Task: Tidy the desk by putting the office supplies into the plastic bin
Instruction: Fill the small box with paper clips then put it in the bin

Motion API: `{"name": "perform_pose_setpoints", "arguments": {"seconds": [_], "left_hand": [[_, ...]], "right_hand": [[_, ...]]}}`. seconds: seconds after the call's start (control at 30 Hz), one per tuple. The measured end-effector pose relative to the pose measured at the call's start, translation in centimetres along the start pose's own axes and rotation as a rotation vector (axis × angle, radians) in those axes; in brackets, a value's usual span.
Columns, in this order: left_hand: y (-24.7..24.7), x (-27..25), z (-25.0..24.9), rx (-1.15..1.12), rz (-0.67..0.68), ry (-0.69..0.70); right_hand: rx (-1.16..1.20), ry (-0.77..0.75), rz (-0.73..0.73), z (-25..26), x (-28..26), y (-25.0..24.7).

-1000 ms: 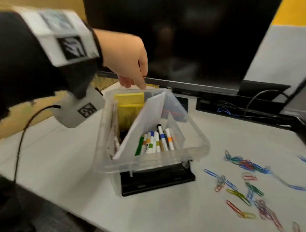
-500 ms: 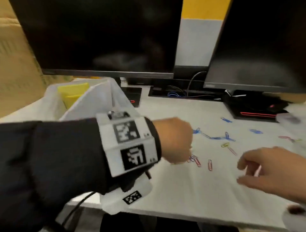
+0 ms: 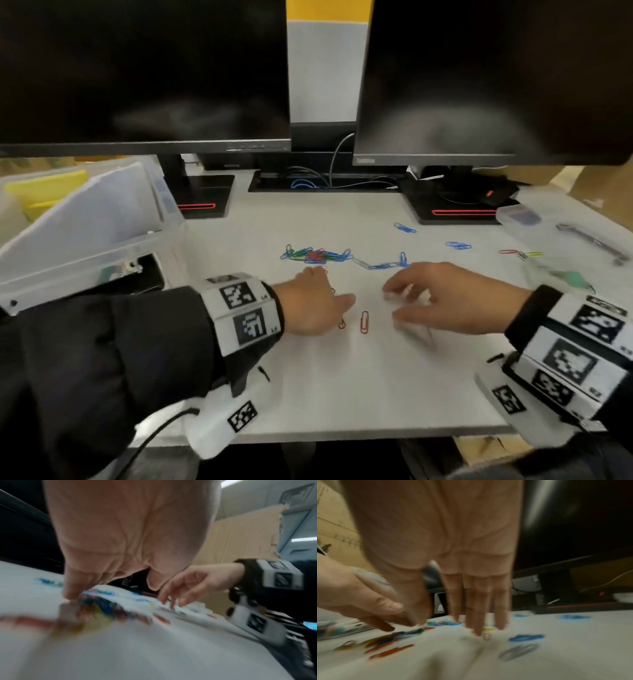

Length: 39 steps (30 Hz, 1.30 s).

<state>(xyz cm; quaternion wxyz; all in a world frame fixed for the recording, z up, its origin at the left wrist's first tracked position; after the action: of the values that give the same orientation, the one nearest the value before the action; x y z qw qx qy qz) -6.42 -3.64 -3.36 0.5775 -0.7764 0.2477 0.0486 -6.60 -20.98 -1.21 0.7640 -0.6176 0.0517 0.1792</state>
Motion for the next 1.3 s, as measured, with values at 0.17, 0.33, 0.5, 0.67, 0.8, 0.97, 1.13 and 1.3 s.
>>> {"name": "perform_pose_setpoints", "arguments": {"seconds": [0.17,0.33,0.5,0.67,0.8,0.97,1.13,1.3], "left_hand": [[-3.4,3.4,1.8,0.088,-0.216,-0.110],[-2.9,6.2,2.8,0.099,-0.124,-0.143],[-2.3,6.1,0.1,0.034,-0.014,0.180],[-2.3,4.8,-0.4,0.082,-0.091,0.328],[-2.9,4.5,-0.9,0.095,-0.215,0.457],[-3.0,3.6,-2.1,0.077,-0.273,0.614],[-2.5,2.9,-3.5,-0.114,-0.292,0.747],[-3.2,3.1,-3.4,-0.119,-0.428,0.694]], "right_hand": [[-0.290,0.442,-0.283,-5.8,-0.2,-2.1],[-0.228,0.836,-0.247,-11.3,0.1,-3.6],[-0.107,0.868,-0.167,-12.1,0.9,-3.4],[-0.027,0.767,-0.160,-10.0,1.2,-2.9],[0.073,0.614,-0.132,-7.3,1.5,-2.3],[0.324,0.169,-0.198,-3.1,0.7,-2.9],[0.482,-0.073,-0.255,0.3,0.0,-2.4],[0.502,0.018,-0.270,-0.1,0.3,-2.5]]}}
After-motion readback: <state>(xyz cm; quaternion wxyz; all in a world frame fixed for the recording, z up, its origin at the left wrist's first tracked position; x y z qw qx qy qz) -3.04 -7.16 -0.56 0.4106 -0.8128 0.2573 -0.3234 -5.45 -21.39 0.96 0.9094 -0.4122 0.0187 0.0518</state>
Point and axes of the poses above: each hand's wrist, its own x-axis towards the middle knuckle, its own y-axis out of the palm, z = x × y, the point moved 3 cm from there along x, towards the middle knuckle, and after that the axes turned 8 degrees about y, right-handed, at the moved point
